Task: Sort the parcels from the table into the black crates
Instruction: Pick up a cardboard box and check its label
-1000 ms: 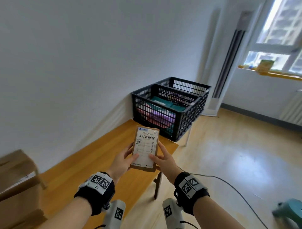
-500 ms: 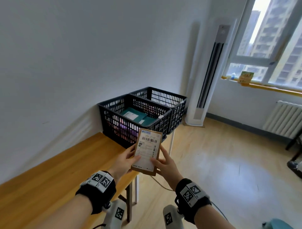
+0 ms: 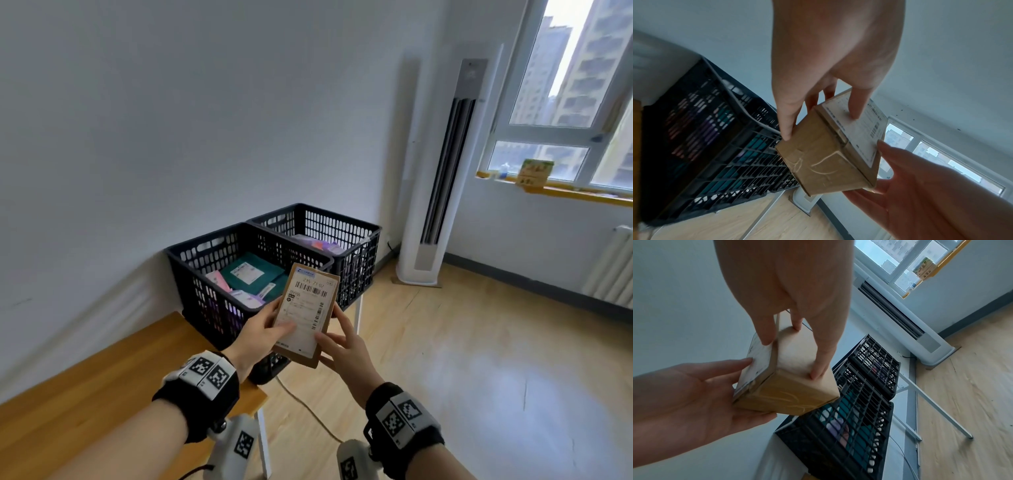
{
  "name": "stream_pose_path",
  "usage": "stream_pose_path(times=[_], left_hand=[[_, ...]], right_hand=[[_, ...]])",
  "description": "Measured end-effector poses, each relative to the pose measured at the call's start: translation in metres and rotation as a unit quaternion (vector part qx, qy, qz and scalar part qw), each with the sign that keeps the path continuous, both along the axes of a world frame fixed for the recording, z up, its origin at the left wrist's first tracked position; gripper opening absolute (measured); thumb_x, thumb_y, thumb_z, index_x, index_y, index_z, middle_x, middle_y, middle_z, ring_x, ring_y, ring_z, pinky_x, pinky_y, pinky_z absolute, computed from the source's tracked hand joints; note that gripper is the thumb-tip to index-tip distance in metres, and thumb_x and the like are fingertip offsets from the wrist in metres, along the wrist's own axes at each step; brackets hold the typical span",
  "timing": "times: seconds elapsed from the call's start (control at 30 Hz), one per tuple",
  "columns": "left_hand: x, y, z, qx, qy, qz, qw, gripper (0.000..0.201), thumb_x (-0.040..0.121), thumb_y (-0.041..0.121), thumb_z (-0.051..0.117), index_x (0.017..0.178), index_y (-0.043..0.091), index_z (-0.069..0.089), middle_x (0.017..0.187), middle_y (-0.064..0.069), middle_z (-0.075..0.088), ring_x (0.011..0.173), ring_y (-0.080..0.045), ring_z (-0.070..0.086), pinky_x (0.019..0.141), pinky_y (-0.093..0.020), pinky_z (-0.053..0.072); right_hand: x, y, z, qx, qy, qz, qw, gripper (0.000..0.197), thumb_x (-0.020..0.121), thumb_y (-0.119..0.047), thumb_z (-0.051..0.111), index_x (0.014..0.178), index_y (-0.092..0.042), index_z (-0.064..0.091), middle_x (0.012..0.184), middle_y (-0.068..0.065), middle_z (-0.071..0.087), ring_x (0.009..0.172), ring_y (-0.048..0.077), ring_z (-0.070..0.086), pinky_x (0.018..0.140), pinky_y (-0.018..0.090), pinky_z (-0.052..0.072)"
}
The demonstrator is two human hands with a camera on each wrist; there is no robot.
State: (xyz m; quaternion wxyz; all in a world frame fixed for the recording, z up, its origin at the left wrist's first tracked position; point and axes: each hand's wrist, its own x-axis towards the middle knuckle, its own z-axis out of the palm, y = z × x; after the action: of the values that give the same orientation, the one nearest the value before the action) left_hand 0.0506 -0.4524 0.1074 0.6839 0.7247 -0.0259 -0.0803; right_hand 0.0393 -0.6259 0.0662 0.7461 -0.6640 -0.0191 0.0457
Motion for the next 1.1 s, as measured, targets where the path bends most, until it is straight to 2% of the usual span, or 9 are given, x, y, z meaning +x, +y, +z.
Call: stream_pose_path(times=[0.2, 0.33, 0.5, 0.63, 0.7, 0.8, 0.97, 1.03, 1.1], left_hand=[[0.082, -0.036, 0.005, 0.052, -0.038, -0.018, 0.998, 0.067, 0.083, 0.013, 0.07, 0.141, 0.019, 0.038, 0.119, -0.003, 0.064, 0.108, -0.017, 0.062, 0.087, -0.036, 0.056], [0.144, -0.059, 0.022, 0.093, -0.079, -0.006, 0.993, 0.078, 0.076, 0.013, 0.077, 0.141, 0.019, 0.034, 0.118, 0.002, 0.062, 0.109, -0.014, 0.06, 0.092, -0.033, 0.052], [0.219, -0.079, 0.037, 0.157, -0.09, 0.008, 0.983, 0.094, 0.066, 0.018, 0.085, 0.138, 0.018, 0.025, 0.122, 0.003, 0.054, 0.114, -0.011, 0.05, 0.094, -0.024, 0.043], [0.272, -0.095, 0.041, 0.184, -0.114, 0.007, 0.976, 0.087, 0.06, 0.017, 0.088, 0.125, 0.021, 0.031, 0.108, 0.013, 0.051, 0.108, -0.005, 0.049, 0.091, -0.017, 0.039], [0.296, -0.103, 0.042, 0.205, -0.124, 0.019, 0.971, 0.088, 0.054, 0.023, 0.091, 0.119, 0.023, 0.032, 0.11, 0.011, 0.05, 0.108, -0.005, 0.048, 0.096, -0.024, 0.041], [0.334, -0.115, 0.045, 0.259, -0.138, 0.039, 0.955, 0.11, 0.038, 0.043, 0.093, 0.128, 0.021, 0.034, 0.12, 0.005, 0.049, 0.115, -0.011, 0.048, 0.101, -0.036, 0.043], [0.392, -0.137, 0.054, 0.31, -0.143, 0.067, 0.938, 0.115, 0.035, 0.05, 0.091, 0.129, 0.02, 0.032, 0.12, 0.005, 0.05, 0.113, -0.012, 0.049, 0.098, -0.036, 0.043], [0.415, -0.147, 0.054, 0.308, -0.131, 0.085, 0.938, 0.11, 0.037, 0.045, 0.093, 0.126, 0.02, 0.032, 0.116, 0.006, 0.05, 0.11, -0.012, 0.05, 0.095, -0.035, 0.043], [0.437, -0.158, 0.054, 0.305, -0.114, 0.106, 0.94, 0.106, 0.041, 0.038, 0.094, 0.124, 0.018, 0.032, 0.112, 0.006, 0.051, 0.109, -0.013, 0.051, 0.091, -0.031, 0.044]], right_hand=[[0.072, -0.036, 0.014, -0.007, -0.009, 0.003, 1.0, 0.074, 0.088, -0.008, 0.064, 0.143, -0.041, 0.028, 0.116, 0.012, 0.059, 0.102, 0.02, 0.064, 0.079, 0.031, 0.058], [0.135, -0.058, 0.03, -0.037, -0.017, 0.015, 0.999, 0.092, 0.078, 0.002, 0.072, 0.145, -0.044, 0.027, 0.122, 0.01, 0.057, 0.11, 0.024, 0.062, 0.089, 0.043, 0.055], [0.209, -0.076, 0.053, -0.076, -0.037, 0.036, 0.996, 0.108, 0.069, 0.014, 0.073, 0.143, -0.047, 0.023, 0.126, 0.008, 0.053, 0.108, 0.02, 0.061, 0.084, 0.04, 0.057], [0.26, -0.09, 0.059, -0.063, -0.024, 0.059, 0.996, 0.112, 0.068, 0.024, 0.065, 0.143, -0.046, 0.021, 0.128, 0.011, 0.051, 0.112, 0.024, 0.06, 0.08, 0.037, 0.058], [0.281, -0.097, 0.062, -0.06, -0.023, 0.07, 0.995, 0.113, 0.069, 0.027, 0.062, 0.146, -0.043, 0.019, 0.122, 0.006, 0.053, 0.108, 0.022, 0.061, 0.076, 0.032, 0.058], [0.317, -0.109, 0.069, -0.068, -0.027, 0.084, 0.994, 0.114, 0.07, 0.028, 0.06, 0.148, -0.041, 0.014, 0.114, 0.002, 0.053, 0.106, 0.023, 0.062, 0.075, 0.031, 0.058], [0.382, -0.128, 0.077, -0.11, -0.036, 0.105, 0.988, 0.118, 0.069, 0.023, 0.065, 0.148, -0.046, 0.012, 0.132, 0.013, 0.046, 0.111, 0.025, 0.06, 0.085, 0.038, 0.056], [0.41, -0.139, 0.079, -0.13, -0.046, 0.125, 0.983, 0.117, 0.07, 0.021, 0.065, 0.148, -0.046, 0.01, 0.133, 0.012, 0.045, 0.108, 0.022, 0.061, 0.084, 0.034, 0.057], [0.437, -0.152, 0.08, -0.141, -0.049, 0.149, 0.978, 0.117, 0.07, 0.018, 0.068, 0.148, -0.045, 0.009, 0.136, 0.014, 0.044, 0.107, 0.022, 0.063, 0.089, 0.038, 0.055]])
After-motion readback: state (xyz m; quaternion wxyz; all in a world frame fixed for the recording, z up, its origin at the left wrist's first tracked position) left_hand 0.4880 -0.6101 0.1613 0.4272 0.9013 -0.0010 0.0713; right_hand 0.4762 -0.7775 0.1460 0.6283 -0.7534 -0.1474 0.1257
